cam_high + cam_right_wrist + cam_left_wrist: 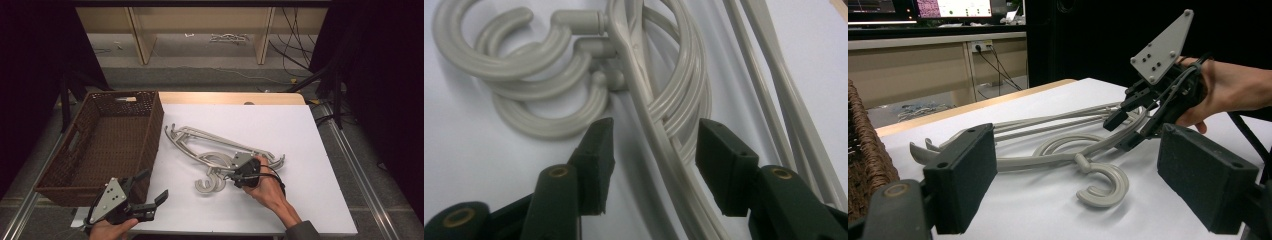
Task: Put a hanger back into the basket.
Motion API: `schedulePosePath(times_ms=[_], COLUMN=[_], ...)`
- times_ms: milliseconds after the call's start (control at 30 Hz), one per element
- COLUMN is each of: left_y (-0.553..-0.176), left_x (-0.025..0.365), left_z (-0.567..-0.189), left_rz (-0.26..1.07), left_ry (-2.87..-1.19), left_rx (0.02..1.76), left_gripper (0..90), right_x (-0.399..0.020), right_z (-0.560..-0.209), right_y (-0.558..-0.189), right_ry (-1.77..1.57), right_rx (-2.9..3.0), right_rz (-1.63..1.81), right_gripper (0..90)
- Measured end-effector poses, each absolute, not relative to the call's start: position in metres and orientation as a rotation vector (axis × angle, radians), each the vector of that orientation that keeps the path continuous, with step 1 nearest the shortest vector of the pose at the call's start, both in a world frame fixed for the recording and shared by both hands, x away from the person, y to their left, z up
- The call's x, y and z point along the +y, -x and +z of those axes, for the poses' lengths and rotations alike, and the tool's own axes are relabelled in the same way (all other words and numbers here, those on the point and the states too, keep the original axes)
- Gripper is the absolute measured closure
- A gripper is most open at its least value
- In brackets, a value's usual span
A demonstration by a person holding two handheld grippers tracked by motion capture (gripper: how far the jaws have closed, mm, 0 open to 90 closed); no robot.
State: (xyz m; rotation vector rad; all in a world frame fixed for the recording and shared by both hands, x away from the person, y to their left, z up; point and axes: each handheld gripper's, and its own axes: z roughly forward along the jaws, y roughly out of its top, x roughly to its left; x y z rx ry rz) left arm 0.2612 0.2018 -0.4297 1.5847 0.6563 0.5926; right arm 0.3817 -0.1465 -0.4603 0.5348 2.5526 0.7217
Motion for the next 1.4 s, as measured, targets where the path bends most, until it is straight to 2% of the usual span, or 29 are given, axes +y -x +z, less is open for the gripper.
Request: schedulePosePath(times_ms=[300,600,1033,1400], left_y=[-0.261,-0.261,-0.261,-0.261], left_x=[0.200,0.200,0.199,0.199], left_z=[-0.431,-0.430,-0.431,-0.430], left_rz=[0.585,0.590,0.590,0.591], left_ry=[-1.594,-1.595,-1.604,-1.607], left_rx=[0.650,0.645,0.635,0.635], left_gripper=[15.8,16.0,16.1,16.1], right_x=[-0.142,-0.143,-0.147,-0.154], right_z=[-0.466,-0.464,-0.450,-0.438], right_y=[-0.392,-0.396,-0.395,-0.393], right_ry=[-0.452,-0.366,-0.095,-0.011], right_rx=[2.594,2.616,2.604,2.571], right_rz=[0.637,0.598,0.579,0.575], right_gripper=[59.7,75.3,81.6,82.1])
